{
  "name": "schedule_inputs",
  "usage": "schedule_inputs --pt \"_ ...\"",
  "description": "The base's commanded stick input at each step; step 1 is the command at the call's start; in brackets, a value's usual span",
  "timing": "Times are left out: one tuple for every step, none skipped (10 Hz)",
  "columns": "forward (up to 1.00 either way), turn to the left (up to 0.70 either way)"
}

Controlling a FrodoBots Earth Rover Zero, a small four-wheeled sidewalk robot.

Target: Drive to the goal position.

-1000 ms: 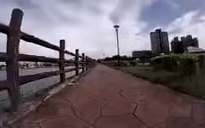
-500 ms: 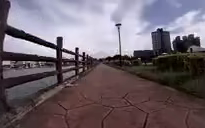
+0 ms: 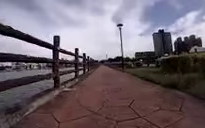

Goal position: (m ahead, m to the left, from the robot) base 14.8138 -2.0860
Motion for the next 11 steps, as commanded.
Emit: schedule_inputs --pt "0.7 0.11" --pt "0.7 0.11" --pt "0.7 0.11" --pt "0.7 -0.06" --pt "0.7 -0.24" --pt "0.7 -0.24" --pt "0.7 -0.24" --pt "0.7 -0.24" --pt "0.7 -0.24" --pt "0.7 -0.24" --pt "0.7 -0.24"
